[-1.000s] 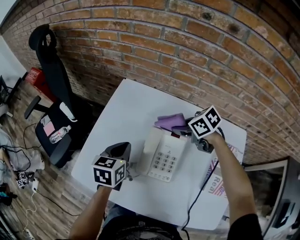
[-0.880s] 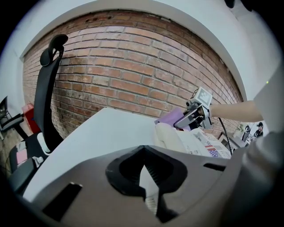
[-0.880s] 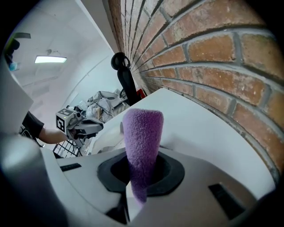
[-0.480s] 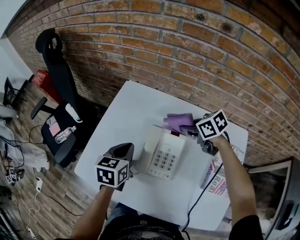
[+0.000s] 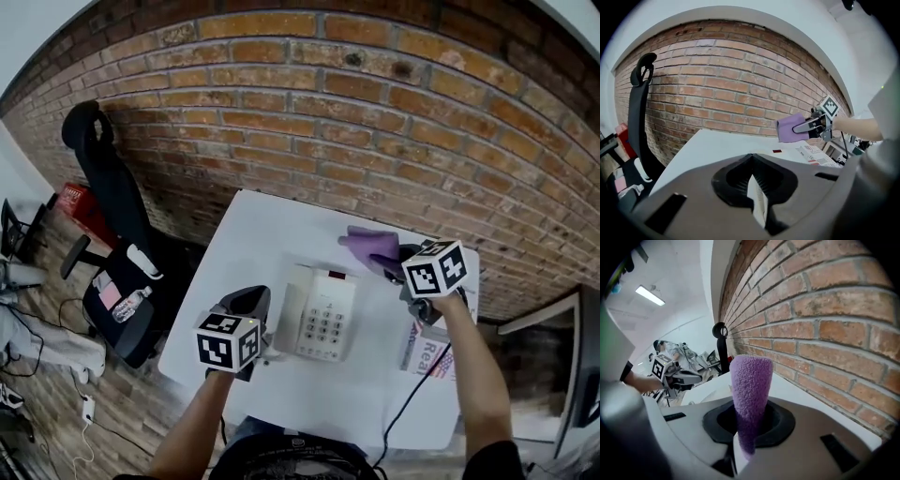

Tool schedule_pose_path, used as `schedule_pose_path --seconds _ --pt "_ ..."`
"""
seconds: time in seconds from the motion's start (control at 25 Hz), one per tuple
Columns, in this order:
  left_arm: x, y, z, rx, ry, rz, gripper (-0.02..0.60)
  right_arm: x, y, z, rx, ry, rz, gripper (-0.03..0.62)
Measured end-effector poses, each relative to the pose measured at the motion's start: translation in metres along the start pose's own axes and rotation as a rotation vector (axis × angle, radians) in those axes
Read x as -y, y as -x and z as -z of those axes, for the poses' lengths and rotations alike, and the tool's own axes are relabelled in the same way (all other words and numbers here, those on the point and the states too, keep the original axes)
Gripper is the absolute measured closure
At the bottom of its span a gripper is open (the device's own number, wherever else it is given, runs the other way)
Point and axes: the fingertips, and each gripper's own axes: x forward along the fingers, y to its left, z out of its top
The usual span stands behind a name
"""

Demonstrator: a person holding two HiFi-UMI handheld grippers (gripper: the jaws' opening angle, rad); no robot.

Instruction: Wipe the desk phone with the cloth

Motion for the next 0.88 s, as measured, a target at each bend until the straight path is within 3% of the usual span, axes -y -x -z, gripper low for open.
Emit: schedule_pose_path --seconds 0.6,0.88 --pt "0.019 0.006 -0.069 0.120 -0.084 0.141 0.577 -0.034 0.117 -0.018 0.337 -0.064 0.388 0.549" --pt "0.017 0.012 -0.082 0.157 -0.093 0.137 0.577 -0.043 0.145 -0.008 0.467 -0.102 0.524 0.549"
